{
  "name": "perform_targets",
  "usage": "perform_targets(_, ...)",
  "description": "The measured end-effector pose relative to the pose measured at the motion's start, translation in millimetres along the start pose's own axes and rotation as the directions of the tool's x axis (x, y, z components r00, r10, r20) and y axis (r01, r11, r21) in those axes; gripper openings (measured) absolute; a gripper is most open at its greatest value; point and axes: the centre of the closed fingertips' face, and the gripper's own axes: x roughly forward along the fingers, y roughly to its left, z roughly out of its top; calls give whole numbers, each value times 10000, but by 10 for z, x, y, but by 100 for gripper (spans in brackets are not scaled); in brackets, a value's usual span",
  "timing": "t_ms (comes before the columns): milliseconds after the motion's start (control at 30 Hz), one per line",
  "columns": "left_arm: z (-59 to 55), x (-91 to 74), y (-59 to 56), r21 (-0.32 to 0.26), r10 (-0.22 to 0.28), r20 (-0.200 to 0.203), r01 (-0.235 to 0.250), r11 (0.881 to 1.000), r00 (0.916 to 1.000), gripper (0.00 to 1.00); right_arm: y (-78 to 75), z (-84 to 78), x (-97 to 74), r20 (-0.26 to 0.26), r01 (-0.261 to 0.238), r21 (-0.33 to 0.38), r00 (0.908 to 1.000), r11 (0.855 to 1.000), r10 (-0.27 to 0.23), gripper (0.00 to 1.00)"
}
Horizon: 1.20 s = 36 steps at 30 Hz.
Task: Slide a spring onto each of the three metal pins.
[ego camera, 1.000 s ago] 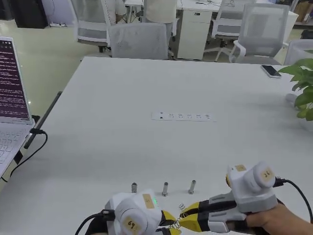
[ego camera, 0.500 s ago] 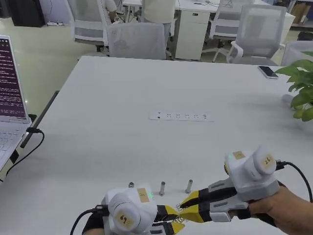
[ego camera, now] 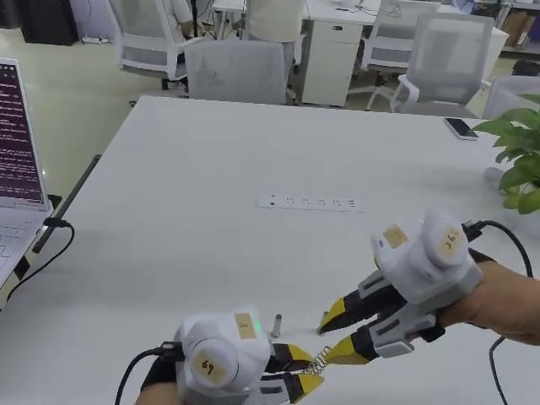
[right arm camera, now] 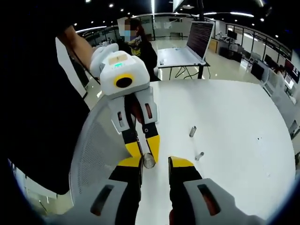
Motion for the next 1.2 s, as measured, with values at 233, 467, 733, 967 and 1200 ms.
perform_targets(233,119,-10,42,48,29,261,-30,10000,9997,1,-9,11,-16,-328,-81,-431,9994,9990,67,18)
perform_targets(467,207,4,65,241,-16,384,7,9997,9993,1,4,15,-10,-632,-230,-782,9978,9967,180,16)
perform_targets(733,275,5,68,360,-70,503,52,9993,9987,1,26,4,0,-956,-387,-1162,9950,9925,276,12)
perform_targets(967,272,-12,76,380,-113,508,94,9992,9986,1,49,-4,23,-1092,-532,-1399,9933,9887,380,10)
perform_targets(1200,264,-13,68,391,-167,492,148,9991,9986,1,48,-11,35,-1271,-658,-1643,9909,9842,450,9)
